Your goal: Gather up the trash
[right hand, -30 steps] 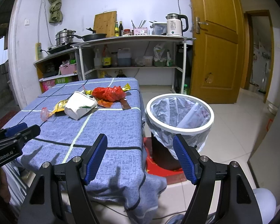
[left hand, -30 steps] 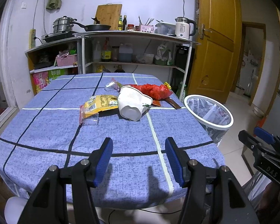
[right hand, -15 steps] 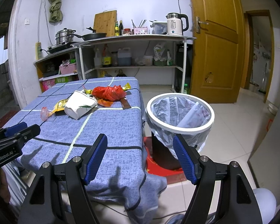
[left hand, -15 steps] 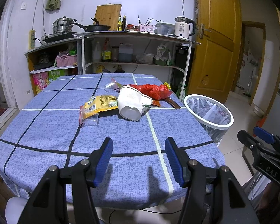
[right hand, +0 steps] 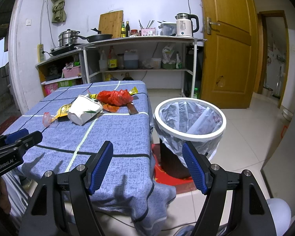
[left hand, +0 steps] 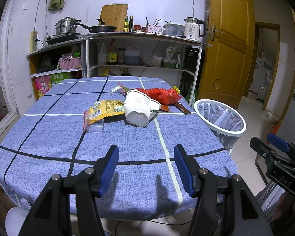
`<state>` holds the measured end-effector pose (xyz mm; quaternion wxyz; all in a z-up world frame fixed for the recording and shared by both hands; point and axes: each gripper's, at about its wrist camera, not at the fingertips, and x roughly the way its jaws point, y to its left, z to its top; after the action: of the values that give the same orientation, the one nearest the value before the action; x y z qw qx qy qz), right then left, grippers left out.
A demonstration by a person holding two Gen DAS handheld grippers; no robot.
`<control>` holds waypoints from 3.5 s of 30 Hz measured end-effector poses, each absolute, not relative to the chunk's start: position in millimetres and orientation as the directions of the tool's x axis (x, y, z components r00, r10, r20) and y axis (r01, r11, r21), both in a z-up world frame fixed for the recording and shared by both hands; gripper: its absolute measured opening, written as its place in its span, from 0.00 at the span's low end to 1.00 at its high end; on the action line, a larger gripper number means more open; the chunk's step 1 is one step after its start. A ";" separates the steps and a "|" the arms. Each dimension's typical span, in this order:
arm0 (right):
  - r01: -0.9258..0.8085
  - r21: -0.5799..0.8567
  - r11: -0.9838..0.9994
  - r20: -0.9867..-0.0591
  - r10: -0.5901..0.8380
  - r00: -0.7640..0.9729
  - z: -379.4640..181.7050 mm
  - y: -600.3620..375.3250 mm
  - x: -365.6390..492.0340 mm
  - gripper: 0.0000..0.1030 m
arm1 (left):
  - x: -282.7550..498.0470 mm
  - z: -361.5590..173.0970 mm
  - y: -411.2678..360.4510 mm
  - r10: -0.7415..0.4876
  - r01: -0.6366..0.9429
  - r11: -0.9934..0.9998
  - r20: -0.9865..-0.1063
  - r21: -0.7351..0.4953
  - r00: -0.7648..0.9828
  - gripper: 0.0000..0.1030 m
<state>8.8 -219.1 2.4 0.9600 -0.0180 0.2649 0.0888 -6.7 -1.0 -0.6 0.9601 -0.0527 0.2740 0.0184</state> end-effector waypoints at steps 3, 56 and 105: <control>-0.180 0.013 0.983 -0.513 0.162 0.843 2.2 -219.5 9.2 0.71 | -7.0 -0.7 -0.7 0.005 -0.063 0.994 -0.529 -0.092 0.849 0.58; -0.387 0.071 0.919 -0.564 0.357 0.744 4.9 -158.4 82.8 0.71 | 60.4 -7.4 87.4 0.095 -0.193 0.975 -0.576 -0.112 0.812 0.63; -0.342 0.512 0.788 -0.704 0.614 0.358 -45.1 -76.5 247.8 0.25 | 112.5 -38.8 120.9 0.034 -0.189 0.970 -0.680 -0.155 0.733 0.49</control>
<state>247.8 -76.5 -45.1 0.8122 0.1401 0.4839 0.2942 112.5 120.9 -38.8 0.9245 -0.1073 0.3607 0.0603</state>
